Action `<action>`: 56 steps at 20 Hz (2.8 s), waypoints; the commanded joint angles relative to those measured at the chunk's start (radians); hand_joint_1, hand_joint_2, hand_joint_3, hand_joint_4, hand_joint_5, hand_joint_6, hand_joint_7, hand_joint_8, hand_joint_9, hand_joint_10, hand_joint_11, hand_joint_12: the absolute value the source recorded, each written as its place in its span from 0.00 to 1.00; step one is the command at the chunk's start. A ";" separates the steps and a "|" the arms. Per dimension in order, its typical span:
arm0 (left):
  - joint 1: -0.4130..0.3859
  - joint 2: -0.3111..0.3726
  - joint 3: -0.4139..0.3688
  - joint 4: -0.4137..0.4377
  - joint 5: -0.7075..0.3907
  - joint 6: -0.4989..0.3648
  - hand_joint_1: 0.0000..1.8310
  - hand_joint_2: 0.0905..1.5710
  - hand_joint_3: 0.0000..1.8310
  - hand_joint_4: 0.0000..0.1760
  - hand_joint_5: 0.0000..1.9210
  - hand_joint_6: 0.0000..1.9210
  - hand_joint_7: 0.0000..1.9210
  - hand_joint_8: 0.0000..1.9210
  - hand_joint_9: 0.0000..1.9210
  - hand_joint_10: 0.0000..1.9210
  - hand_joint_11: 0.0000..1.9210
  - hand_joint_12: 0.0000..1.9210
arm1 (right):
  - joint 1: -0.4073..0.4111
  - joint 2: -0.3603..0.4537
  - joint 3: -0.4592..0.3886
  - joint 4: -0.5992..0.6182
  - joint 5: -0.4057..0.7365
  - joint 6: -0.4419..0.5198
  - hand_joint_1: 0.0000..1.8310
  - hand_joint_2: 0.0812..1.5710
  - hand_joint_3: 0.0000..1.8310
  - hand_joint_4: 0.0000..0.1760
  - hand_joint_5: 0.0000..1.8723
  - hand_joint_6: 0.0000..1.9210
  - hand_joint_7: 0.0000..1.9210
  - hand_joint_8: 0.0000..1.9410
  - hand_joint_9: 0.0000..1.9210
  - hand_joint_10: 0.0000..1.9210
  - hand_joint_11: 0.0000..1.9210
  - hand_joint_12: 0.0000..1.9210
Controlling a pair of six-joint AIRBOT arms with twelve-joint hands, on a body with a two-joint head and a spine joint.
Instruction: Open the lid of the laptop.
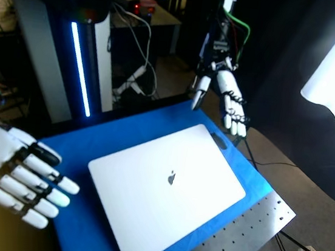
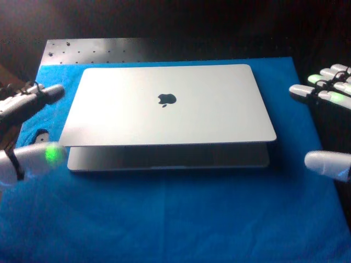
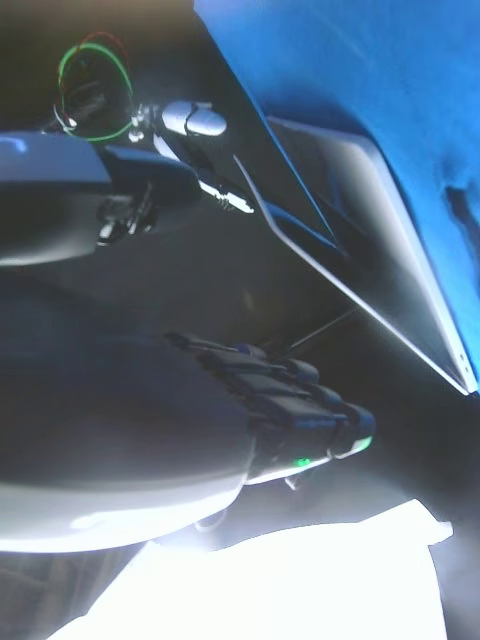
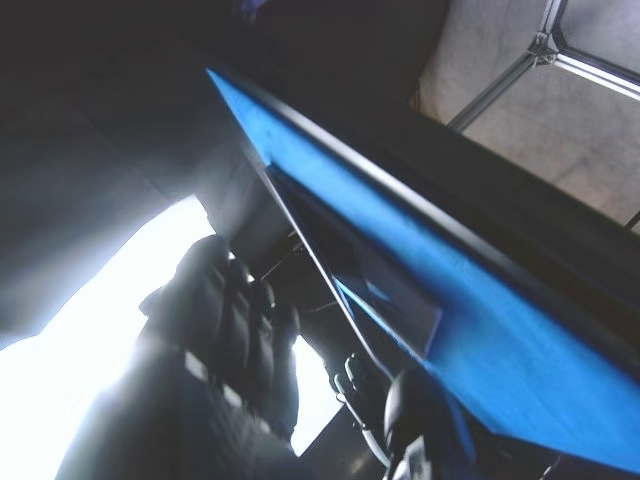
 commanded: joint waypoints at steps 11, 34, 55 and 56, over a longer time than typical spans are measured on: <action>-0.024 -0.007 0.011 0.004 -0.103 -0.008 0.00 0.72 0.00 0.95 0.05 0.00 0.00 0.00 0.00 0.00 0.00 0.00 | 0.015 -0.020 0.018 -0.039 -0.021 0.004 0.00 0.70 0.01 0.00 0.03 0.00 0.03 0.00 0.02 0.01 0.01 0.00; -0.064 -0.023 0.025 0.028 -0.073 -0.011 0.27 0.62 0.00 1.00 0.00 0.00 0.00 0.00 0.00 0.00 0.00 0.00 | 0.093 -0.103 0.034 -0.191 -0.178 0.007 0.00 0.70 0.00 0.00 0.00 0.00 0.00 0.00 0.00 0.00 0.00 0.00; -0.065 -0.040 0.033 0.027 -0.066 -0.022 0.28 0.63 0.00 1.00 0.00 0.00 0.00 0.00 0.00 0.00 0.00 0.00 | 0.201 -0.186 0.091 -0.382 -0.353 0.064 0.00 0.72 0.00 0.00 0.00 0.00 0.00 0.00 0.00 0.00 0.00 0.00; -0.065 -0.042 0.035 0.027 -0.065 -0.023 0.28 0.63 0.00 1.00 0.00 0.00 0.00 0.00 0.00 0.00 0.00 0.00 | 0.209 -0.187 0.092 -0.402 -0.366 0.067 0.00 0.73 0.01 0.00 0.00 0.00 0.00 0.00 0.00 0.00 0.00 0.00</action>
